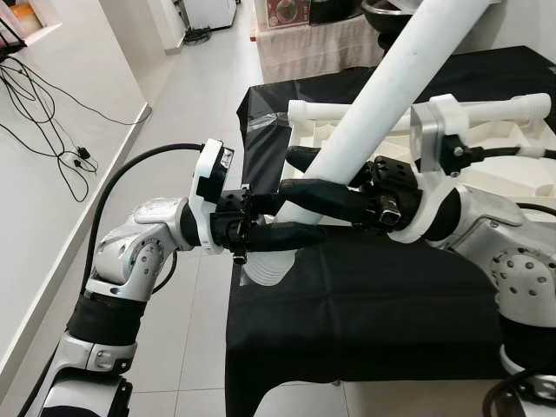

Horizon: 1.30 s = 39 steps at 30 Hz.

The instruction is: Building children table

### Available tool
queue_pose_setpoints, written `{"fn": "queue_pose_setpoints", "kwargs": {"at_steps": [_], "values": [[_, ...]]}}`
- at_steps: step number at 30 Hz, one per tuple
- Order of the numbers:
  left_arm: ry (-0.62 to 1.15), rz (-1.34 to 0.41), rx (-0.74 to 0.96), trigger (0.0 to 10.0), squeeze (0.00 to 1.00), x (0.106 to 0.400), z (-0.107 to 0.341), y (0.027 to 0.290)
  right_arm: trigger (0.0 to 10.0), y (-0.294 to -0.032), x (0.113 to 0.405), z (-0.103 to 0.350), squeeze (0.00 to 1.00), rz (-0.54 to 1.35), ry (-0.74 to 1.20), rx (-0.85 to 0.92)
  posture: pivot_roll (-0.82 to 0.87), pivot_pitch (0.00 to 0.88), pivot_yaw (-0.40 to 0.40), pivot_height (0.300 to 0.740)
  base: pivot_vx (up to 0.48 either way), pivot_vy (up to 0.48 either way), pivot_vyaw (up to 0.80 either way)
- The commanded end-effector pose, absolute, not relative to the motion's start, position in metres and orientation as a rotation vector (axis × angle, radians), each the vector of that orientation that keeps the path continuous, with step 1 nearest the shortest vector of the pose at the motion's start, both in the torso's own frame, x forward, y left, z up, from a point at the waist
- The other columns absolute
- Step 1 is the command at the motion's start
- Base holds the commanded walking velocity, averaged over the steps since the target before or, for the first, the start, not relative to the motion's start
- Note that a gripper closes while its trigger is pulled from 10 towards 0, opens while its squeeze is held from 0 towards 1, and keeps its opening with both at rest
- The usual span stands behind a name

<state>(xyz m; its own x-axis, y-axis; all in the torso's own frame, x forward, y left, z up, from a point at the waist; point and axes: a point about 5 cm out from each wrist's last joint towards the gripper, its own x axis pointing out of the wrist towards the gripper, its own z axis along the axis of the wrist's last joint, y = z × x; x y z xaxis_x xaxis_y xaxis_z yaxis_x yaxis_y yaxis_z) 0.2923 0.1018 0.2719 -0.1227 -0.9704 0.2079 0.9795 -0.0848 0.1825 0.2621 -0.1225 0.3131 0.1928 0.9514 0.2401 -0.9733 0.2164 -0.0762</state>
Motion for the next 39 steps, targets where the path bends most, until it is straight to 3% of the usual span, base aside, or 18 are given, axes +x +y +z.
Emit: {"fn": "queue_pose_setpoints", "kwargs": {"at_steps": [1,4,5,17,21,28,30,32,33,39], "values": [[-0.335,-1.666,-0.016,10.0,0.0,0.291,0.277,0.103,0.0,-0.119,0.265,0.31,0.0,1.323,-0.233,0.102,-0.17,0.111,0.119,0.74,0.0,0.0,0.0],[-0.333,-1.663,-0.022,10.0,0.0,0.292,0.277,0.103,0.0,-0.119,0.266,0.31,0.0,1.314,-0.232,0.103,-0.17,0.111,0.119,0.74,0.0,0.0,0.0],[-0.327,-1.659,-0.052,10.0,1.0,0.293,0.278,0.104,0.0,-0.119,0.268,0.31,0.0,1.29,-0.233,0.106,-0.17,0.11,0.118,0.74,0.0,0.0,0.0],[-0.318,-1.591,-0.025,10.0,1.0,0.285,0.279,0.131,0.0,-0.152,0.291,0.308,0.0,1.029,-0.237,0.061,-0.16,0.11,0.115,0.74,0.0,0.0,0.0],[-0.408,-1.61,0.004,10.0,1.0,0.258,0.302,0.151,0.0,-0.171,0.293,0.289,0.0,0.959,-0.125,-0.182,-0.14,0.112,0.113,0.74,0.0,0.0,0.0],[-0.511,-1.614,0.053,10.0,1.0,0.242,0.329,0.157,0.0,-0.17,0.29,0.279,0.0,1.002,-0.081,-0.241,-0.13,0.106,0.109,0.74,0.0,0.0,0.0],[-0.563,-1.418,0.154,10.0,1.0,0.259,0.34,0.155,0.0,-0.15,0.283,0.263,0.0,1.104,-0.032,-0.349,-0.12,0.101,0.113,0.74,0.0,0.0,0.0],[-0.567,-1.382,0.168,10.0,1.0,0.263,0.342,0.154,0.0,-0.147,0.281,0.26,0.0,1.12,-0.024,-0.369,-0.12,0.101,0.113,0.74,0.0,0.0,0.0],[-0.563,-1.321,0.184,10.0,0.0,0.273,0.341,0.149,0.0,-0.14,0.279,0.255,0.0,1.145,-0.014,-0.397,-0.12,0.097,0.114,0.74,0.0,0.0,0.0],[-0.582,-1.288,0.114,10.0,0.0,0.293,0.343,0.122,0.0,-0.119,0.274,0.243,0.0,1.229,0.008,-0.48,-0.13,0.092,0.118,0.74,0.0,0.0,0.0]]}}
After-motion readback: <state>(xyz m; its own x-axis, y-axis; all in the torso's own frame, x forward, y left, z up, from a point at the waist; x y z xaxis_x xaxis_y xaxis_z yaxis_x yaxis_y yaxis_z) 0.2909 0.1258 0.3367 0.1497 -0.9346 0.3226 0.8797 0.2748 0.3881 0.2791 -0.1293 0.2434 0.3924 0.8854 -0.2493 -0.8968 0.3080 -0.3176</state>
